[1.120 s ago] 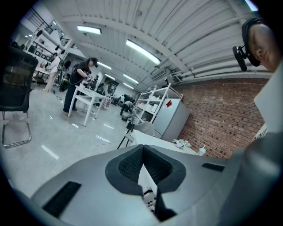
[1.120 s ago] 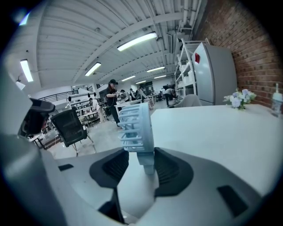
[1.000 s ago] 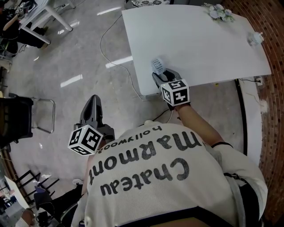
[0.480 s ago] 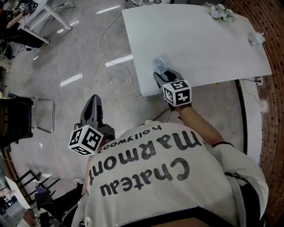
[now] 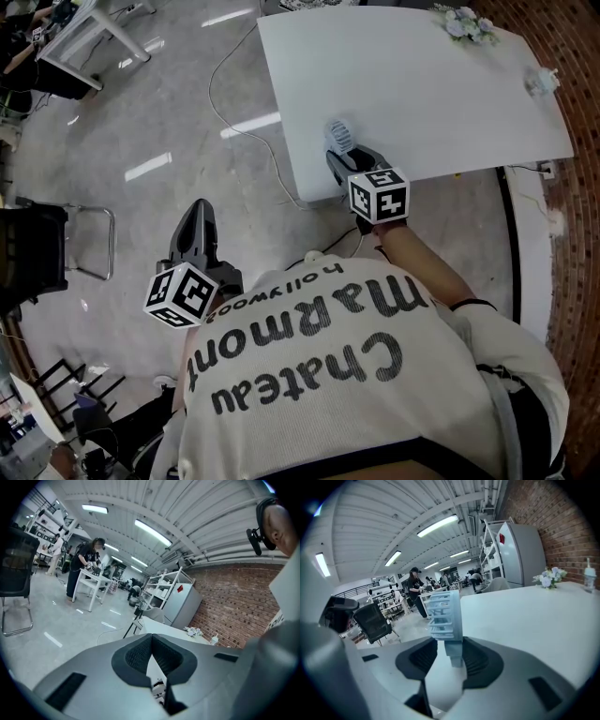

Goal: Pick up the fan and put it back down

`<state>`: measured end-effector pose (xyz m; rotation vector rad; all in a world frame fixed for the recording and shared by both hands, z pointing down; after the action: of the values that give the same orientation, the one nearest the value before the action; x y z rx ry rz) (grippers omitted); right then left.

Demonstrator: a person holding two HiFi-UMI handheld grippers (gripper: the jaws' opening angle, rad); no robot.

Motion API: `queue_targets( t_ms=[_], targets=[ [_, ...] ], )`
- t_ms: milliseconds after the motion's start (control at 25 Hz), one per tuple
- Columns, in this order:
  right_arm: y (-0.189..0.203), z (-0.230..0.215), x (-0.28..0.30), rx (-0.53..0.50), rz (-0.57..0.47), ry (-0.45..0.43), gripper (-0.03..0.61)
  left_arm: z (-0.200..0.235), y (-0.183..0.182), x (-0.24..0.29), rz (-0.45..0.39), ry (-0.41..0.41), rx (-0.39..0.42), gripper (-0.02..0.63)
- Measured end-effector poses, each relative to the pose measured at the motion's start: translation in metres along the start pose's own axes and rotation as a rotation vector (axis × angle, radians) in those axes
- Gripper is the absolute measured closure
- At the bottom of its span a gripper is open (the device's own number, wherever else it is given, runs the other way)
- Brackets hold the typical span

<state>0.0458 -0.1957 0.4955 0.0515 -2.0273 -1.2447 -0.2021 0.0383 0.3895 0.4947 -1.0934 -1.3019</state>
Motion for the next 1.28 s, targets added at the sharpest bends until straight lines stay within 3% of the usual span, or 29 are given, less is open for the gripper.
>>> queue_targets(
  t_ms=[720,1000,1280],
  targets=[
    [0.001,0.001,-0.019,0.078,-0.029,0.071,0.412,0.004,-0.011,0.027,0.071,0.078,0.017,0.612],
    [0.001,0.013,-0.029,0.156,-0.093,0.174,0.413,0.013,-0.017,0.075,0.172,0.233,0.047,0.612],
    [-0.004,0.019,-0.047,0.256,-0.135,0.304,0.413,-0.005,-0.036,0.126,0.284,0.423,0.113,0.612]
  ],
)
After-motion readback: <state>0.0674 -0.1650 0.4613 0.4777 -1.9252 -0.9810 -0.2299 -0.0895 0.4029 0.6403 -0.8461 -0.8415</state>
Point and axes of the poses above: the fingertips, and each gripper's own axes: x forward along the fingers, z to its left, y out of its underside, the point moved 9 cm from there along -x, backward along the fingers, and after that the axes turned 4 degrees about z, right-handed, at the moved point
